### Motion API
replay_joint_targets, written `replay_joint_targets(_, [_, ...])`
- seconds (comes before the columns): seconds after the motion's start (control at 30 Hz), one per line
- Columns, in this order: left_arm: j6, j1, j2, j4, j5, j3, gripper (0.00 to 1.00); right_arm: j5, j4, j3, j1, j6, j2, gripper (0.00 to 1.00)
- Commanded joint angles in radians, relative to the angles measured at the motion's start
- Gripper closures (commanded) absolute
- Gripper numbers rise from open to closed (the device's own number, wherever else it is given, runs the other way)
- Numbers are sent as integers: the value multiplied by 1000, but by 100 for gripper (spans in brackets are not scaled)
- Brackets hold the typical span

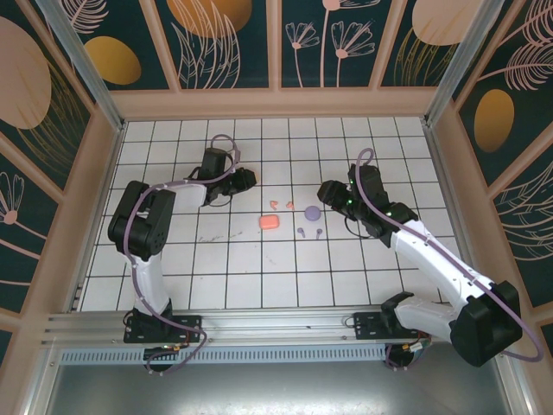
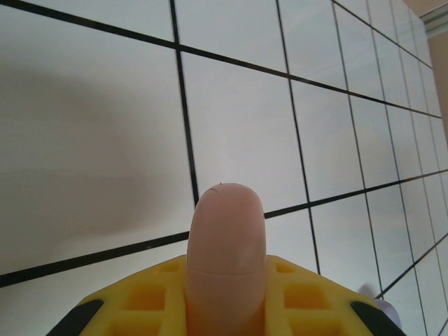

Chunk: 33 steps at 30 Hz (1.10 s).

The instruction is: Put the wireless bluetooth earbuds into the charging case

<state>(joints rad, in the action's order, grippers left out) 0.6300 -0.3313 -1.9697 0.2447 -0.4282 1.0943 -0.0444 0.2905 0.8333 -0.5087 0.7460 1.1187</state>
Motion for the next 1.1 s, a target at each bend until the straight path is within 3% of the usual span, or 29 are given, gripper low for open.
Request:
replay_joint_targets(0.0, [6, 11, -25, -58, 30, 13, 96, 24, -17, -18, -8, 0, -23, 47])
replay_joint_targets(0.2, [42, 14, -27, -49, 72, -20, 90, 27, -16, -8, -16, 5, -23, 46])
replay_joint_targets(0.57, [-19, 26, -10, -165, 163, 22, 61, 47, -4, 24, -33, 3, -14, 42])
replay_joint_targets(1.0, [-137, 74, 48, -262, 278, 46, 55, 104, 50, 60, -83, -11, 9, 32])
replay_joint_targets(1.07, [-152, 86, 73, -266, 287, 43, 50, 112, 57, 60, -89, -11, 11, 30])
